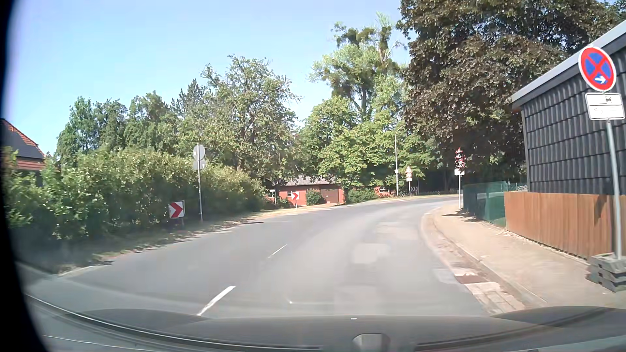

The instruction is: Follow the waypoints while adhering to traffic rules and regulations

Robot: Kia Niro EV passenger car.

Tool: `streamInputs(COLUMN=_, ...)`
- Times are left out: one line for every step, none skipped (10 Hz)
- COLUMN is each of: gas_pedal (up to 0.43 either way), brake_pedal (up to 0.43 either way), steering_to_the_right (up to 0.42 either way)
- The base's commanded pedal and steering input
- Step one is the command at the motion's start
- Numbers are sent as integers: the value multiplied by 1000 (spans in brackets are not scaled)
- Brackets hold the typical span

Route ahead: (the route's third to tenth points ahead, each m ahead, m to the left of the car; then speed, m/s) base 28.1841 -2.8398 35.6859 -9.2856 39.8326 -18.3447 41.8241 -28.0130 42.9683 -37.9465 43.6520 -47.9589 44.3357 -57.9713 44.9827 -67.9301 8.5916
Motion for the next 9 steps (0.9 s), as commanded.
streamInputs(gas_pedal=110, brake_pedal=6, steering_to_the_right=20)
streamInputs(gas_pedal=110, brake_pedal=6, steering_to_the_right=22)
streamInputs(gas_pedal=110, brake_pedal=6, steering_to_the_right=27)
streamInputs(gas_pedal=110, brake_pedal=6, steering_to_the_right=32)
streamInputs(gas_pedal=110, brake_pedal=6, steering_to_the_right=36)
streamInputs(gas_pedal=110, brake_pedal=6, steering_to_the_right=40)
streamInputs(gas_pedal=98, brake_pedal=6, steering_to_the_right=45)
streamInputs(gas_pedal=87, brake_pedal=6, steering_to_the_right=50)
streamInputs(gas_pedal=87, brake_pedal=6, steering_to_the_right=54)
